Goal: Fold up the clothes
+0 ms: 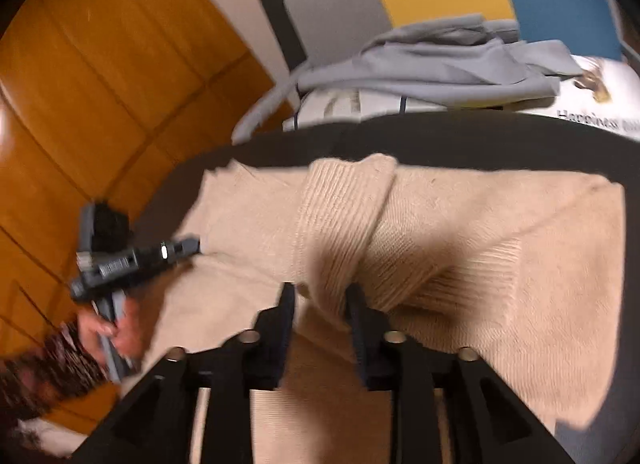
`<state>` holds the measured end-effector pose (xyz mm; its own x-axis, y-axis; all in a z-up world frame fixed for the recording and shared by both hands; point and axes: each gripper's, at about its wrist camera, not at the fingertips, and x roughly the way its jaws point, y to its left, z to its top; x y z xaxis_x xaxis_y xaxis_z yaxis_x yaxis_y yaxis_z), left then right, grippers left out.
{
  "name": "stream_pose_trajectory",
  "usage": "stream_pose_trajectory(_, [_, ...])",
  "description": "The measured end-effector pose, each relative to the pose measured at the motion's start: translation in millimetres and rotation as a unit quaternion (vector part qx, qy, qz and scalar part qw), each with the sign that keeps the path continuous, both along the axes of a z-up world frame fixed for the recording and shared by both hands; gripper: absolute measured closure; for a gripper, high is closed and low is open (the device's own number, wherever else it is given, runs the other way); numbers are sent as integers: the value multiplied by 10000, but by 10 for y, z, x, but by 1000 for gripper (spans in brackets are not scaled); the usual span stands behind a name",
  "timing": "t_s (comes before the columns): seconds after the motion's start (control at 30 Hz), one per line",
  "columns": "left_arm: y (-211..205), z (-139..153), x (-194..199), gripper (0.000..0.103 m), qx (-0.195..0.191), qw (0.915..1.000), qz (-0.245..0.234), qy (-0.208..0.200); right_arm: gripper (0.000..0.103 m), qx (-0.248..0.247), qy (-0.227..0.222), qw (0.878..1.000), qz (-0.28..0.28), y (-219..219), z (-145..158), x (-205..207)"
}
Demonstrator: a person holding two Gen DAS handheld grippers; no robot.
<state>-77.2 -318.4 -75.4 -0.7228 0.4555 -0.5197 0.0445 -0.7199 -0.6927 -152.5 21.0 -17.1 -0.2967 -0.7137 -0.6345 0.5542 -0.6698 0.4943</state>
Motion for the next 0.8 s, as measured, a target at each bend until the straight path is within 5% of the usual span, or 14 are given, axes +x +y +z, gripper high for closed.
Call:
stream_pose_trajectory(0.07, [-78, 115, -15, 92, 130, 9997, 204, 96, 48, -291, -73, 9992, -275, 37, 85, -98])
stream_pose_trajectory(0.13, [-106, 256, -143, 85, 134, 9989, 386, 238, 47, -370, -261, 9977, -499, -3, 98, -242])
stream_pose_trajectory(0.27, [2, 332, -617, 83, -477, 9979, 428, -14, 47, -217, -706, 9942, -785, -213, -30, -582])
stream_pose_trajectory(0.3, [32, 289, -745, 83, -523, 9980, 328, -165, 50, -226, -739, 9940, -773, -284, -47, -654])
stream_pose_trajectory(0.37, [121, 145, -915, 83, -490, 9971, 0, -578, 70, 106, -827, 9940, -714, -437, -96, -769])
stream_pose_trajectory(0.4, [169, 66, -995, 83, -462, 9955, -186, -811, 93, 294, -765, 9943, -684, -496, -99, -792])
stream_pose_trajectory(0.43, [210, 32, -1029, 86, -496, 9943, -314, -892, 95, 352, -610, 9955, -632, -537, -67, -779])
stream_pose_trajectory(0.67, [221, 309, -384, 95, -859, 9942, -623, 182, 96, 204, 759, 9968, 159, -416, 322, -45])
stream_pose_trajectory(0.8, [266, 320, 242, 94, -1160, 9887, -755, 580, 96, 269, 1097, 9926, 442, -253, 250, 433])
